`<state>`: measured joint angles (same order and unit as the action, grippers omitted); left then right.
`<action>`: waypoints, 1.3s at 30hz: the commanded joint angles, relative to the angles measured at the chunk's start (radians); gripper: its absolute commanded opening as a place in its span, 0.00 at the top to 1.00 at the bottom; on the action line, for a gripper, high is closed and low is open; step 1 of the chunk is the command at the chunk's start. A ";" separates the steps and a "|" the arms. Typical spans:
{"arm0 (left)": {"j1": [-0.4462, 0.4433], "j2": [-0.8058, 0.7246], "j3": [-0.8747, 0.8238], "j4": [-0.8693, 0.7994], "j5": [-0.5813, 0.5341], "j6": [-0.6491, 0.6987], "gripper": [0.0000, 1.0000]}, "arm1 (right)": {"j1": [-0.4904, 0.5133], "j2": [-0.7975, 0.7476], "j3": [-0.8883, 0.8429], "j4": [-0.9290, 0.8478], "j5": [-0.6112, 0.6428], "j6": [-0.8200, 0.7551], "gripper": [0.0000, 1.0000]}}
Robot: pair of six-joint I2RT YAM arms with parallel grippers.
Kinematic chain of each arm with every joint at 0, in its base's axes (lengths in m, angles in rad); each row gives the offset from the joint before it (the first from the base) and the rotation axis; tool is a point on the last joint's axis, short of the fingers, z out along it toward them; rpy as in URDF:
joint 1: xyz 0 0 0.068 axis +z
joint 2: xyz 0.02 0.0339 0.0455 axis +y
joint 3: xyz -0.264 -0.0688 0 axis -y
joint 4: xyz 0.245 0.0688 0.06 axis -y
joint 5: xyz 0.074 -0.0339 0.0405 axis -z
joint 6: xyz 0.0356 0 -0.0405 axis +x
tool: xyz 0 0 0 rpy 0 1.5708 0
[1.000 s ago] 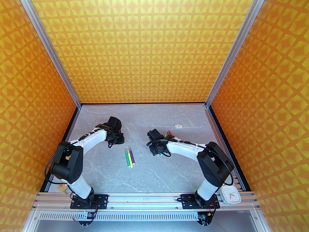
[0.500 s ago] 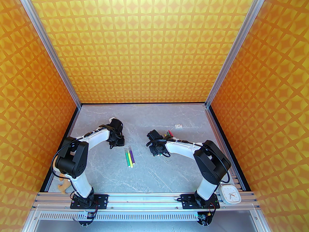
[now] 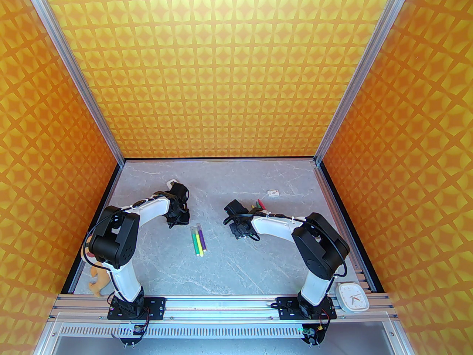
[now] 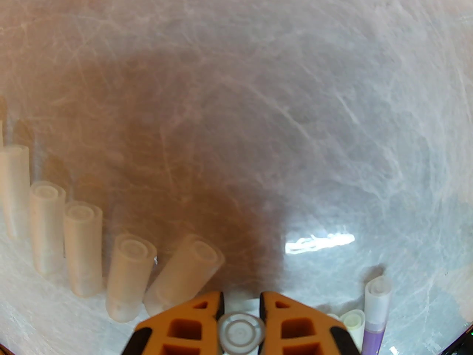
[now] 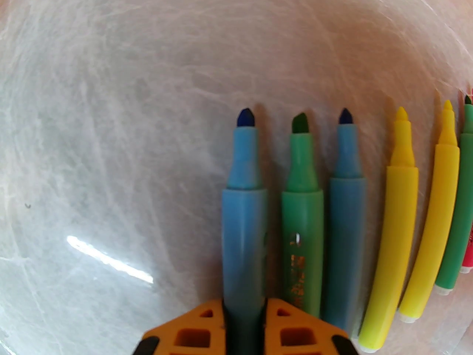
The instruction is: Open the pen caps
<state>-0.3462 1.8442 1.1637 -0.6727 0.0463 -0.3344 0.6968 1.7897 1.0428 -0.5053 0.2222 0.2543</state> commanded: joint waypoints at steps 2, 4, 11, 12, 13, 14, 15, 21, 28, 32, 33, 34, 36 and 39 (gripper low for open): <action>-0.004 0.028 0.031 -0.033 -0.045 0.012 0.93 | -0.006 0.019 0.026 -0.028 0.055 0.001 0.91; -0.004 0.029 0.034 -0.043 -0.058 0.014 0.91 | -0.006 0.017 0.028 -0.032 0.063 -0.001 0.89; -0.004 0.026 0.042 -0.071 -0.100 0.020 0.83 | -0.005 0.011 0.038 -0.048 0.065 -0.011 0.81; -0.004 0.026 0.042 -0.070 -0.101 0.022 0.82 | -0.006 0.010 0.039 -0.052 0.063 -0.015 0.78; -0.004 0.026 0.042 -0.072 -0.101 0.022 0.82 | -0.006 0.008 0.039 -0.054 0.062 -0.017 0.77; -0.005 0.026 0.043 -0.071 -0.102 0.022 0.80 | -0.006 0.003 0.039 -0.053 0.062 -0.020 0.75; -0.004 0.026 0.045 -0.073 -0.103 0.021 0.80 | -0.005 -0.001 0.038 -0.054 0.060 -0.022 0.74; -0.004 0.017 0.045 -0.071 -0.107 0.020 0.72 | -0.005 -0.036 0.028 -0.056 0.046 -0.042 0.67; -0.004 -0.027 0.040 -0.067 -0.108 0.017 0.68 | -0.005 -0.090 0.030 -0.059 -0.010 -0.062 0.62; -0.004 -0.071 0.034 -0.067 -0.105 0.013 0.68 | -0.003 -0.111 0.041 -0.058 -0.066 -0.062 0.62; -0.004 -0.084 0.032 -0.065 -0.102 0.012 0.67 | -0.002 -0.114 0.044 -0.057 -0.074 -0.061 0.62; -0.004 -0.097 0.032 -0.063 -0.100 0.011 0.67 | 0.000 -0.116 0.046 -0.058 -0.079 -0.058 0.62; -0.004 -0.127 0.027 -0.056 -0.094 0.010 0.66 | 0.006 -0.117 0.053 -0.058 -0.089 -0.054 0.62; -0.004 -0.173 0.014 -0.038 -0.082 0.003 0.63 | 0.021 -0.113 0.067 -0.054 -0.119 -0.037 0.62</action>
<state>-0.3462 1.7229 1.1839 -0.7254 -0.0391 -0.3286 0.7029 1.6978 1.0767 -0.5571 0.1547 0.2054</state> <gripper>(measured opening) 0.365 0.380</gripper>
